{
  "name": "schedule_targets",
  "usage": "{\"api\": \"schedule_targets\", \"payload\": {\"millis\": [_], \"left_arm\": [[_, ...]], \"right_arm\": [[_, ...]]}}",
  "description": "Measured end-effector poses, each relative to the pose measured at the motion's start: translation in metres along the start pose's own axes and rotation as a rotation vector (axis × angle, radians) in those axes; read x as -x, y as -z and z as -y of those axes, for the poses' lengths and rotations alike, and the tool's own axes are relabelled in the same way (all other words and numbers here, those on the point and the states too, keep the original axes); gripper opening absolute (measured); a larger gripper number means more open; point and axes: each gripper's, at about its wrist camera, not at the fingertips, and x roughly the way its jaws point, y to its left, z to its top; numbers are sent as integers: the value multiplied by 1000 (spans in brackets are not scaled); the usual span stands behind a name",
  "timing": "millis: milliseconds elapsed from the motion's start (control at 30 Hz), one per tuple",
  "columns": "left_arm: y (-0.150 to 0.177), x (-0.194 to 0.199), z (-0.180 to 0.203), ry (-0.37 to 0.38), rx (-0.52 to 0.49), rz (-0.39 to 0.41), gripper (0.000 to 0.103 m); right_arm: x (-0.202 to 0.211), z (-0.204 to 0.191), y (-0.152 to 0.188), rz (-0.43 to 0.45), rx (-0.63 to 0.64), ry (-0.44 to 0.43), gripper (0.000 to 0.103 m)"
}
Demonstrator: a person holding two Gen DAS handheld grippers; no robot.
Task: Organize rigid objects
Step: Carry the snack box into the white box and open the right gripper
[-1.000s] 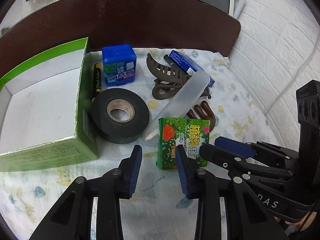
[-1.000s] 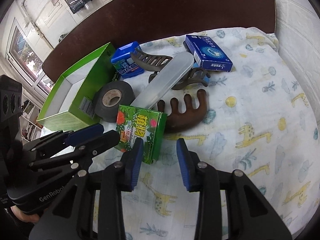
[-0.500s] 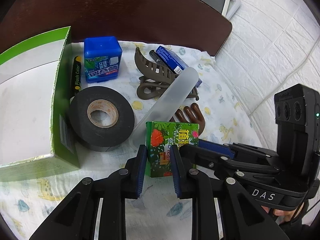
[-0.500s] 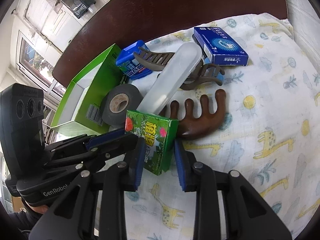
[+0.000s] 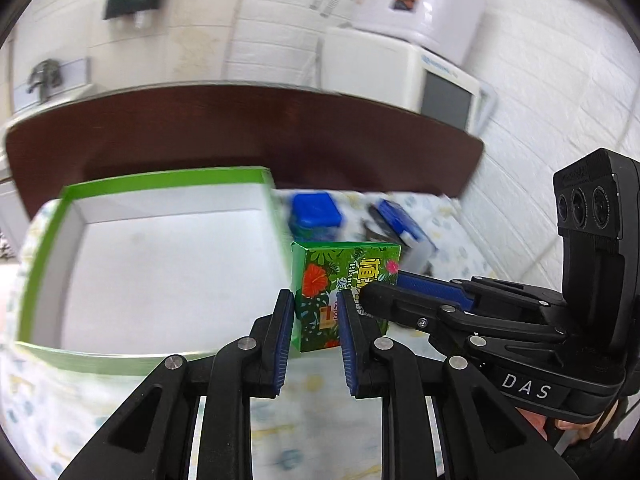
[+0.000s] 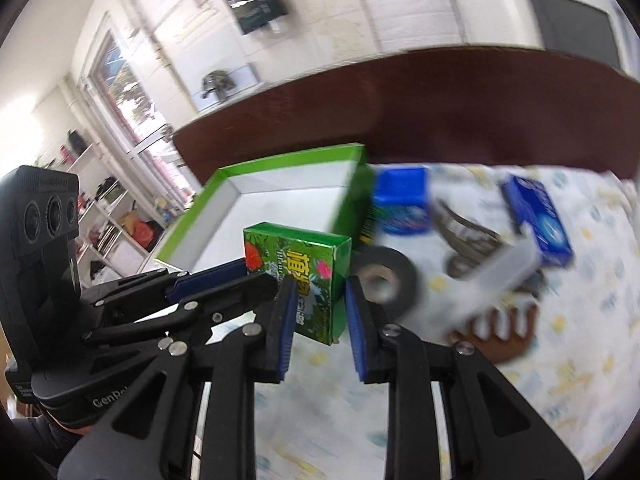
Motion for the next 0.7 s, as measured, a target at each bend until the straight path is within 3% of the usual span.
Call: {"api": "schedule_targets", "payload": {"millis": [167, 300, 467, 700], "left_arm": [[-7, 33, -64, -132, 53, 38, 20], [-8, 40, -115, -215, 92, 16, 20], [3, 32, -166, -236, 174, -39, 20], [13, 26, -195, -220, 202, -72, 19]], "right_arm": [[-47, -61, -28, -32, 78, -113, 25], [-94, -103, -42, -92, 79, -196, 24], [-137, -141, -41, -175, 79, -214, 23], [-166, -153, -34, -252, 60, -197, 22]]}}
